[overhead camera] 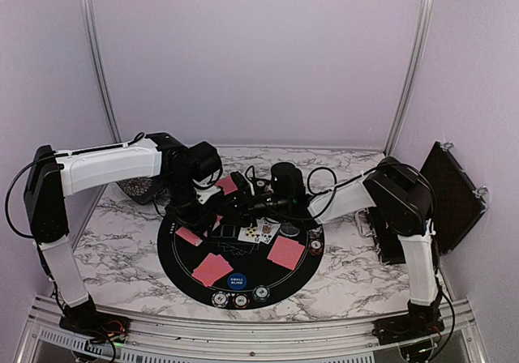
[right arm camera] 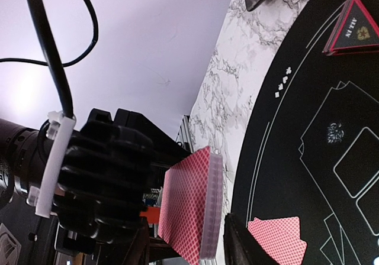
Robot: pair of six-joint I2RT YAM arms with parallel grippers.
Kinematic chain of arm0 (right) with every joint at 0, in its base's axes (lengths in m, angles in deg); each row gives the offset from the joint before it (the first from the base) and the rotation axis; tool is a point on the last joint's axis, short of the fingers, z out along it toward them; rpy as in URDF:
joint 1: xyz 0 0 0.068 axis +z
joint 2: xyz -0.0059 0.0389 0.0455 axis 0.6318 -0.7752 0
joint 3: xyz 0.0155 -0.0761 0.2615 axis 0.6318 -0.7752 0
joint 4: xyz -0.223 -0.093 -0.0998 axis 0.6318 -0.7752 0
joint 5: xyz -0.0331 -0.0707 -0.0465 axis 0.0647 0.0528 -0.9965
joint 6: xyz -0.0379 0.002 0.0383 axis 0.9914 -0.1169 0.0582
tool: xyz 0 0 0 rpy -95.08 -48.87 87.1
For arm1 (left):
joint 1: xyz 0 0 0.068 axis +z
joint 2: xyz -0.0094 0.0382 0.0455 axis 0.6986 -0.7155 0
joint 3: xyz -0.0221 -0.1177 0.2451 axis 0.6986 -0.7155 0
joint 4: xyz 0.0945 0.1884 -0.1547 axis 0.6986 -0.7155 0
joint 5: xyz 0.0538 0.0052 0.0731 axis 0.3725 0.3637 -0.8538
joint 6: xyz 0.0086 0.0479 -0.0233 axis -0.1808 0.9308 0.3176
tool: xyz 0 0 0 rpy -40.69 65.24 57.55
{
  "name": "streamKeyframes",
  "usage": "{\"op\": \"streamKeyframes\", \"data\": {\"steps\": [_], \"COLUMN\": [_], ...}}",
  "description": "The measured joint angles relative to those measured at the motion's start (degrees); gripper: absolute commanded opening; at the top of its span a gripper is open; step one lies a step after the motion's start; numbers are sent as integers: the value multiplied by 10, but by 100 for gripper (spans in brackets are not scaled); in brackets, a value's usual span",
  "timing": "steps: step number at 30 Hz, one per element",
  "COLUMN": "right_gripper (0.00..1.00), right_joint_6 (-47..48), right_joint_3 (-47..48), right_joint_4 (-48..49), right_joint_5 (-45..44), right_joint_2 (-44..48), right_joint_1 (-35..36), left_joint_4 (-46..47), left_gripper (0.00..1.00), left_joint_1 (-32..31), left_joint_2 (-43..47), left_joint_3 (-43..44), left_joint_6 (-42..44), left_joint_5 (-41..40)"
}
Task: Distribute texas hold em gaming equipment
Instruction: Pick up the poker card from the face-down deck piles.
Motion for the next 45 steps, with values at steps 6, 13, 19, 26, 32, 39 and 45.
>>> {"op": "streamKeyframes", "data": {"steps": [6, 13, 19, 26, 32, 39, 45], "right_gripper": [37, 30, 24, 21, 20, 19, 18], "right_joint_6": [1, 6, 14, 18, 24, 29, 31], "right_joint_3": [9, 11, 11, 11, 7, 6, 3], "right_joint_4": [-4, -9, -19, -25, -26, -31, -34], "right_joint_5": [0, 0, -1, -2, -2, -4, -6], "right_joint_2": [0, -6, -7, -7, -7, -4, -1], "right_joint_1": [2, 5, 6, 4, 0, -5, -10], "left_joint_4": [0, 0, -1, -1, -1, -1, -1], "left_gripper": [57, 57, 57, 57, 57, 57, 57], "left_joint_1": [0, 0, 0, 0, 0, 0, 0], "left_joint_2": [0, 0, 0, 0, 0, 0, 0], "left_joint_3": [0, 0, 0, 0, 0, 0, 0], "left_joint_6": [0, 0, 0, 0, 0, 0, 0], "left_joint_5": [0, 0, 0, 0, 0, 0, 0]}}
